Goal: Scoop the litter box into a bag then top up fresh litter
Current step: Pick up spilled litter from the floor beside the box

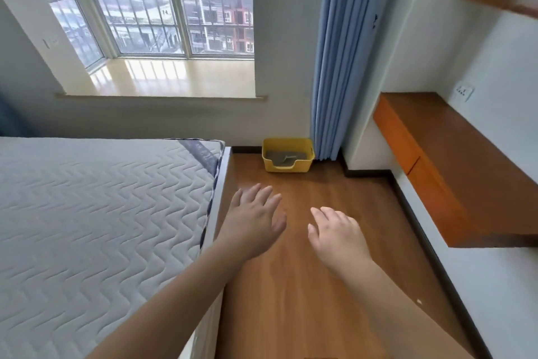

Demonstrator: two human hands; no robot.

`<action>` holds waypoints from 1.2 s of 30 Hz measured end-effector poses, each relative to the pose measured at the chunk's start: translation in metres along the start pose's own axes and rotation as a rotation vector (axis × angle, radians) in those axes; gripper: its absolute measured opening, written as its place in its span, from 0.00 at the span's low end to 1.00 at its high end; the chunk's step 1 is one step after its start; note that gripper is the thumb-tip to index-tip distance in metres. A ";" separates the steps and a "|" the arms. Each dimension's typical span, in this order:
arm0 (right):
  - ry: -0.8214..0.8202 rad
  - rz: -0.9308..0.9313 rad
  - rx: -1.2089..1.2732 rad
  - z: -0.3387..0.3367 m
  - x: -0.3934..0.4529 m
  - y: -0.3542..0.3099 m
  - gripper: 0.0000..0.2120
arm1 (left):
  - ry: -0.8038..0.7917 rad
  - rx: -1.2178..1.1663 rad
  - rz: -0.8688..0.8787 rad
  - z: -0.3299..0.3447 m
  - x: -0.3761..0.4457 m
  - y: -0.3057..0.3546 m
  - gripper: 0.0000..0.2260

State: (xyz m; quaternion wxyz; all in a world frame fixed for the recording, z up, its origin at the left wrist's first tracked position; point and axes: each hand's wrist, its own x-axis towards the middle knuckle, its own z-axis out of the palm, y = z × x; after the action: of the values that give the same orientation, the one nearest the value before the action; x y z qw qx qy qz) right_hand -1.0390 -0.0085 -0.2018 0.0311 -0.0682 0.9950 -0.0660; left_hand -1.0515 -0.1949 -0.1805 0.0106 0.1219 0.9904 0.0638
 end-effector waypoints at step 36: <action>-0.079 0.148 -0.024 -0.022 0.460 0.167 0.25 | -0.024 -0.081 0.209 0.020 0.545 -0.041 0.23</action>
State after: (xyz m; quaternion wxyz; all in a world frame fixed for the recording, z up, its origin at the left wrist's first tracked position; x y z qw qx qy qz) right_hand -1.5176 0.0942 -0.2274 0.0741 0.0027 0.9961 -0.0488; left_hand -1.5895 -0.0990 -0.2085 0.0204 0.2247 0.9687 0.1032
